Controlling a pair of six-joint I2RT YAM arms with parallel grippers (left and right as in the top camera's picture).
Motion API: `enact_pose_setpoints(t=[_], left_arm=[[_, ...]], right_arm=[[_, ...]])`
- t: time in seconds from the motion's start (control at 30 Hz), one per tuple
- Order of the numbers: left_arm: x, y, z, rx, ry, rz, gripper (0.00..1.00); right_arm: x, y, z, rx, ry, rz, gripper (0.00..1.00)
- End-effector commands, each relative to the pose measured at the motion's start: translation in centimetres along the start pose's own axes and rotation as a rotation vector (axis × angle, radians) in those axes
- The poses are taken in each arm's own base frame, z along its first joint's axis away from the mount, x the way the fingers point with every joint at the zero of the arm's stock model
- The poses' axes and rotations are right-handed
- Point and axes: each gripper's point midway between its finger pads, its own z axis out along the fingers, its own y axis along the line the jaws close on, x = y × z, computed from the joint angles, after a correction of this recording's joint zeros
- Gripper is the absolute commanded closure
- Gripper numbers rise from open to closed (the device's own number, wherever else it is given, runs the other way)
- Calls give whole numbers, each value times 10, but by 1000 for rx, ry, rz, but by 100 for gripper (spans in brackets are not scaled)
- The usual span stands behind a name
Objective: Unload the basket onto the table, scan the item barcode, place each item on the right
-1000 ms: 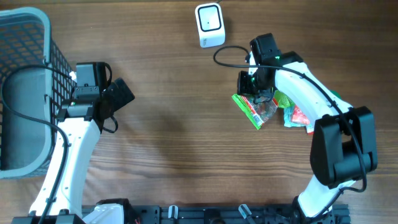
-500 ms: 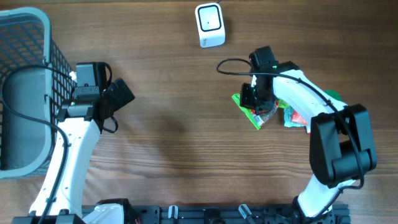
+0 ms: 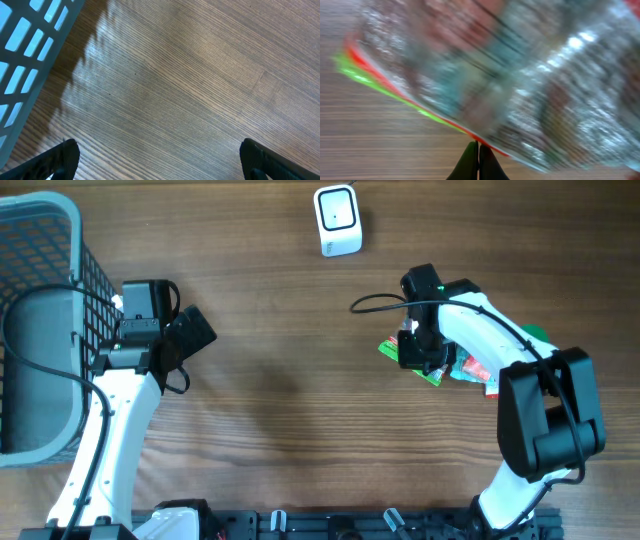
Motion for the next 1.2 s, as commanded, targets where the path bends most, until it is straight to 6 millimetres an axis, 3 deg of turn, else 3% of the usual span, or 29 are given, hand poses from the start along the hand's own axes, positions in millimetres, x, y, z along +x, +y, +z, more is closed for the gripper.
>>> enact_pose_setpoints(t=[0.0,0.13,0.23,0.4,0.53,0.73,0.87,0.97,1.17], left_arm=[[-5,2,-3,-6,-19,-1,0],[-5,2,-3,-6,-19,-1,0],[-5,2,-3,-6,-19,-1,0],[-5,2,-3,-6,-19,-1,0],[-5,2,-3,-6,-19,-1,0],[-5,2,-3,-6,-19,-1,0],[-5,2,-3,-6,-19,-1,0],[-5,2,-3,-6,-19,-1,0],[-5,2,-3,-6,-19,-1,0]], right_arm=[[6,39,1,-220,47,-28,96],[-5,63,-6,-357,8,-64,96],[-24,67,-8,-367,-73,-77,96],[-61,43,-6,-215,-228,47,96],[-76,25,-3,-118,-293,115,96],[-67,17,13,-66,-251,105,96],[-49,-13,23,92,-211,113,96],[-37,-28,25,176,-170,50,96],[-21,-34,26,209,-83,-130,96]])
